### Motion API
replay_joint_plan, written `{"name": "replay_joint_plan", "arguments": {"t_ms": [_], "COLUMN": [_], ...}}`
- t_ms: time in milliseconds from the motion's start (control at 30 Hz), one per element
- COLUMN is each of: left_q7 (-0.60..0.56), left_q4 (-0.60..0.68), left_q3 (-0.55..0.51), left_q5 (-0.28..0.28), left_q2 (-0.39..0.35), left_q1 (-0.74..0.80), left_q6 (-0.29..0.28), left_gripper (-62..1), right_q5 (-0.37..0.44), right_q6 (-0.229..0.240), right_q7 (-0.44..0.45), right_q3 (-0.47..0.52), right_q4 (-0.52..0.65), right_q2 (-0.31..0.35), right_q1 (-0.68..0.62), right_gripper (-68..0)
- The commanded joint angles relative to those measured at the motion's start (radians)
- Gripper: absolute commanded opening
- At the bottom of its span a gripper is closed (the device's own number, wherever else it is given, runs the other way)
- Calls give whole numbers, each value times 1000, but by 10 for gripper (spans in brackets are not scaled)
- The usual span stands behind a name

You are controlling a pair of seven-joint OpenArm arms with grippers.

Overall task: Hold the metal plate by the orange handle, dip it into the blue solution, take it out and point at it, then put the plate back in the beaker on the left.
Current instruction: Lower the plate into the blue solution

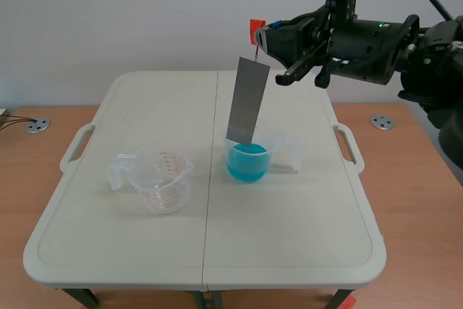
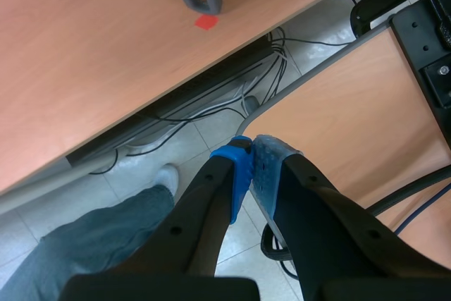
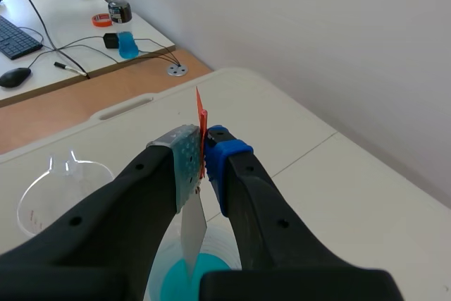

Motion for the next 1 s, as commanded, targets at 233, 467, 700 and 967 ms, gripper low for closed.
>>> {"name": "replay_joint_plan", "arguments": {"t_ms": [233,467,700,967], "left_q7": [-10,-10,-10,-10], "left_q4": [10,10,10,10], "left_q3": [2,2,2,2], "left_q5": [-2,-2,-2,-2], "left_q2": [-4,-4,-4,-4], "left_q1": [0,0,0,0], "left_q6": [-2,-2,-2,-2], "left_gripper": [-597,-597,-597,-597], "right_q5": [-68,-102,-168,-213], "right_q6": [8,8,8,8], "right_q7": [103,150,201,223], "right_q3": [6,6,5,5], "right_q4": [-80,-154,-225,-264], "right_q2": [-31,-50,-64,-69], "right_q1": [26,26,26,26], "right_gripper": [-662,-662,-662,-662]}}
